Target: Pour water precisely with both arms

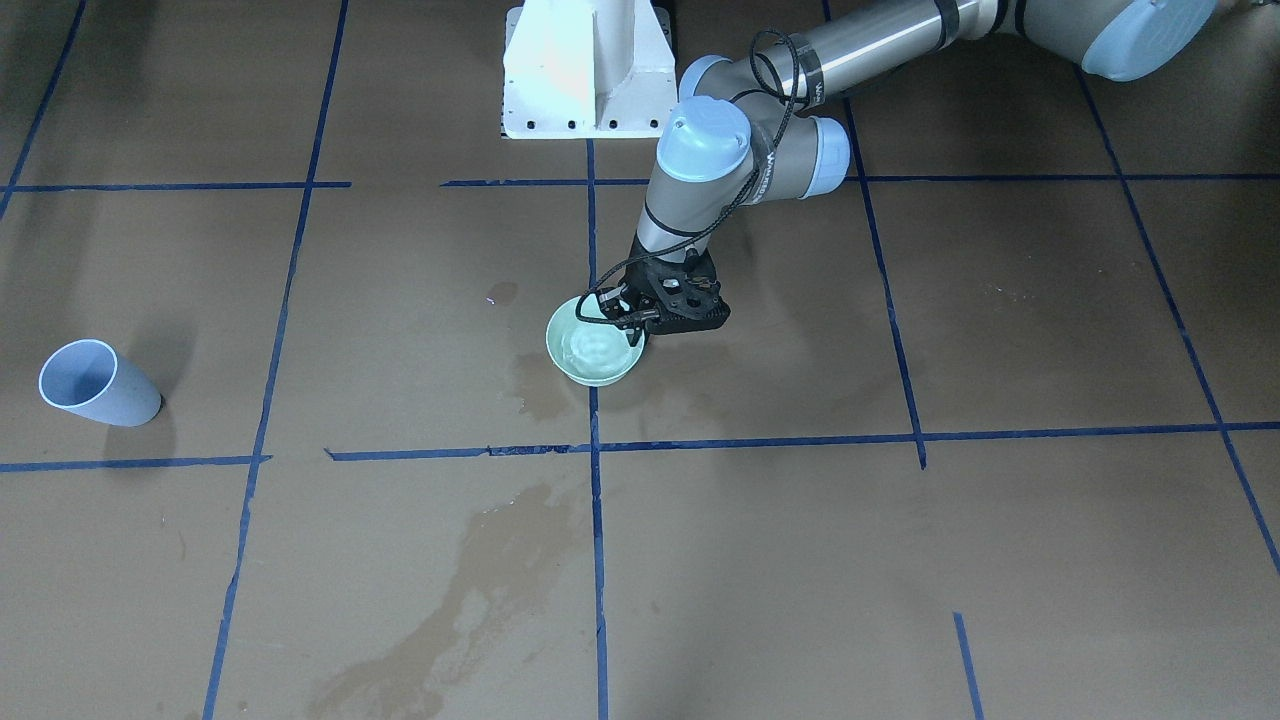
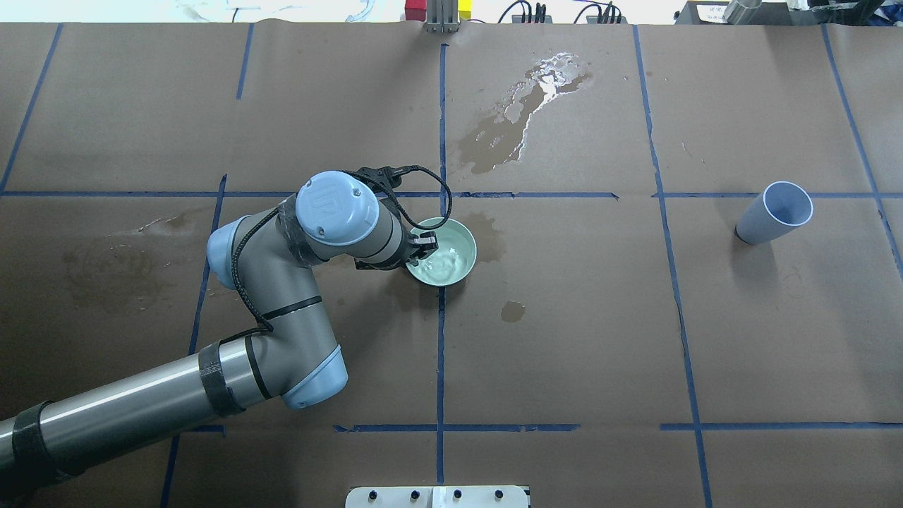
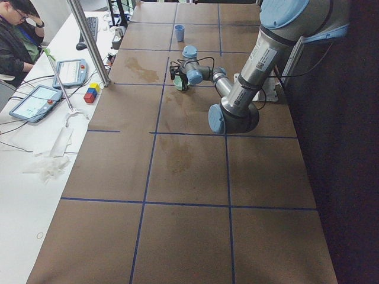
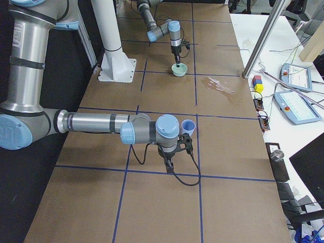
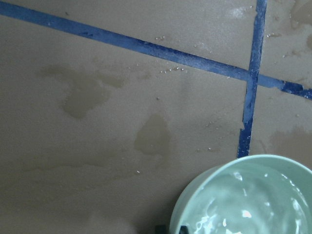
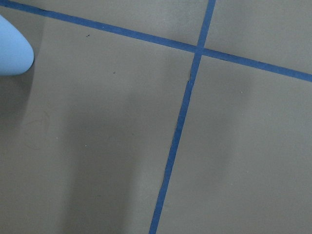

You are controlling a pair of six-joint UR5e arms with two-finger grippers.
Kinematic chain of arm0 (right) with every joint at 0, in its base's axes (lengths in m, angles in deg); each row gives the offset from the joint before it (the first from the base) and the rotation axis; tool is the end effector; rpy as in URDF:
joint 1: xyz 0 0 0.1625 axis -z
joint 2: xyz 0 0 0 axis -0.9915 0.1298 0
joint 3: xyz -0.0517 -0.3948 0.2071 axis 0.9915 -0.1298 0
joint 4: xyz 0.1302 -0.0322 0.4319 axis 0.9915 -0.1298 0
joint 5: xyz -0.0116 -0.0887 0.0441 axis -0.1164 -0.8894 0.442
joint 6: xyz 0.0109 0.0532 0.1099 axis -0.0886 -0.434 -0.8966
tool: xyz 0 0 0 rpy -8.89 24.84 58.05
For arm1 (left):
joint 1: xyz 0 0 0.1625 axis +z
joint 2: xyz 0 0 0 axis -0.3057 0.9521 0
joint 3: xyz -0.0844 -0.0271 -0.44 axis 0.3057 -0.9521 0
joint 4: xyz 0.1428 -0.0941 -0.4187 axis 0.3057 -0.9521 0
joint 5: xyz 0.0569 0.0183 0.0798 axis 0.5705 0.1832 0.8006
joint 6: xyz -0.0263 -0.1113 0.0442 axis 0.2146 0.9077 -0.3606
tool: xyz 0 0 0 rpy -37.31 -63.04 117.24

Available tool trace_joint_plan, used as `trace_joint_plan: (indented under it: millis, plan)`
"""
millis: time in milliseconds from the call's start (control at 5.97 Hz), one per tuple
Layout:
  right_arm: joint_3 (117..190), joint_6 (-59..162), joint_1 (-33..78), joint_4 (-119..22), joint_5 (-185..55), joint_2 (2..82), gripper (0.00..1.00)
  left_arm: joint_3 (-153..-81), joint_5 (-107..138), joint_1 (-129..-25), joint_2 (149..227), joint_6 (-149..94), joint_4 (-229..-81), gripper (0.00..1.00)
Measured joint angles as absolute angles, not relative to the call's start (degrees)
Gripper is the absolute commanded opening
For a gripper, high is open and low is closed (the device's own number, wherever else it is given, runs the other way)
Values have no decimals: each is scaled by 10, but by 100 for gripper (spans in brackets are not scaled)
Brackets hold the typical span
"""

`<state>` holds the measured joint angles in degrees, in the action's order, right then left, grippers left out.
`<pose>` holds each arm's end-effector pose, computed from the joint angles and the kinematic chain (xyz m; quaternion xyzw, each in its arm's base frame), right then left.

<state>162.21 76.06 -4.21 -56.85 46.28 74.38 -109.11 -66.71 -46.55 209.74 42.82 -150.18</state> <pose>0.0220 -0.4485 0.6820 0.0545 -0.3762 -0.1076 0.9187 0.6565 -0.4790 0.2402 0.0349 0.4754 -0.1244 0.8702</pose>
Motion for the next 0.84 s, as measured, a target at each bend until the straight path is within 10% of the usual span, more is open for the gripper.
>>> trace_joint_plan:
  millis: [167,837]
  plan:
    - [1622,759,-42,-569,463,743,100,-1094,-667,-466,2097,426,-1501,100]
    - [1658,729,-42,-568,469,742,100,-1200,-723,-516,2063,384,-1435,100]
